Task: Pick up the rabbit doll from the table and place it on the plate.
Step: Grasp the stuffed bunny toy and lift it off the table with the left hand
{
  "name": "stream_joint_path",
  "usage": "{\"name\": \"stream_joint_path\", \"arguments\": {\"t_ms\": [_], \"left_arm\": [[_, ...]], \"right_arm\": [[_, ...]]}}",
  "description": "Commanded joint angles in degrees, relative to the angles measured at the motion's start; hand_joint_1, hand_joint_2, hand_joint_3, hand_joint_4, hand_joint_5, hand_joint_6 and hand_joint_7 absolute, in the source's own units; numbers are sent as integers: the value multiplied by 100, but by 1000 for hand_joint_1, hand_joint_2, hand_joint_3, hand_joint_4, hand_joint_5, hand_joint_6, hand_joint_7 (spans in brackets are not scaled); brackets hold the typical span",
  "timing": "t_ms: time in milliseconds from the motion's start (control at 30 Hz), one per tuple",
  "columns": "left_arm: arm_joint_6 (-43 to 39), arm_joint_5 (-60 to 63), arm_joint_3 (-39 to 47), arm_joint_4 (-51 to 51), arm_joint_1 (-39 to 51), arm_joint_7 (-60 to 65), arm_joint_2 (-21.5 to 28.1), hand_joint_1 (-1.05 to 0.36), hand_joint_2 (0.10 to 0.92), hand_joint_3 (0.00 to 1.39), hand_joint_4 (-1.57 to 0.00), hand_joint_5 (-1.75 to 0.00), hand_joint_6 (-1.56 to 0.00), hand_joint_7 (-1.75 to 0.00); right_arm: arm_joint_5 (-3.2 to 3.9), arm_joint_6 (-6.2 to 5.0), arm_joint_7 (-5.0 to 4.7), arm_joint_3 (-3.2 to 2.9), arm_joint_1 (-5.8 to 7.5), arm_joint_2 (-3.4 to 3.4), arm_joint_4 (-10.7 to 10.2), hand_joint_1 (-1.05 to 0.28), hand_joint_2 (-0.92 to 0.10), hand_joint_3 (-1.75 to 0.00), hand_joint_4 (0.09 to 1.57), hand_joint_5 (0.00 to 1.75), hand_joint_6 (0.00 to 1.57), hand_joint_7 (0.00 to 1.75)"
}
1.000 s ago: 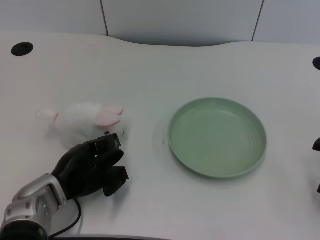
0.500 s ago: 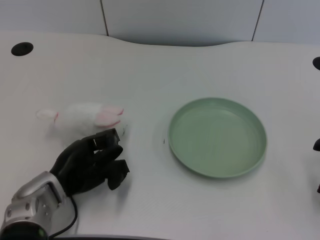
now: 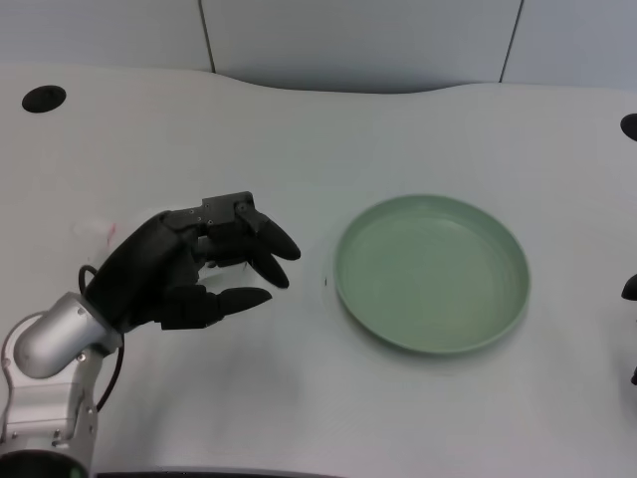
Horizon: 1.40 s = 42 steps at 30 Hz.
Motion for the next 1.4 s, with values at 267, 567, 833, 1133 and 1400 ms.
{"name": "stream_joint_path", "arguments": {"t_ms": [267, 567, 833, 1133, 1400], "left_arm": [[-2131, 1189, -283, 367, -528, 800, 884, -841, 921, 240, 0, -548, -235, -232], [-2275, 4633, -663, 725, -1076, 3973, 1807, -960, 921, 277, -5, -91, -106, -108], [-1780, 5747, -1749, 2019, -1916, 5625, 2248, -1047, 921, 263, -11, -59, -94, -78], [-770, 5900, -2626, 3753, -2759, 6493, 1933, -1048, 921, 335, 0, -14, -46, -26], [313, 5408, -2679, 4357, -3004, 5836, 1370, -1048, 921, 371, 1, 1, 1, 1]], "right_arm": [[28, 93, -137, -7, 18, -79, -43, -362, -921, -135, 1490, 1746, 1106, 1746], [51, 36, -56, -28, 40, -72, -41, -358, -921, -157, 1435, 1746, 1041, 1746], [92, 119, -23, -69, 1, -72, 10, -355, -920, -115, 1446, 1746, 914, 1746], [46, 47, -16, -38, 11, -71, 12, -382, -921, -112, 1473, 1746, 1076, 1746], [41, 59, -76, -33, 34, -56, -9, -368, -921, -106, 1440, 1746, 883, 1746]]}}
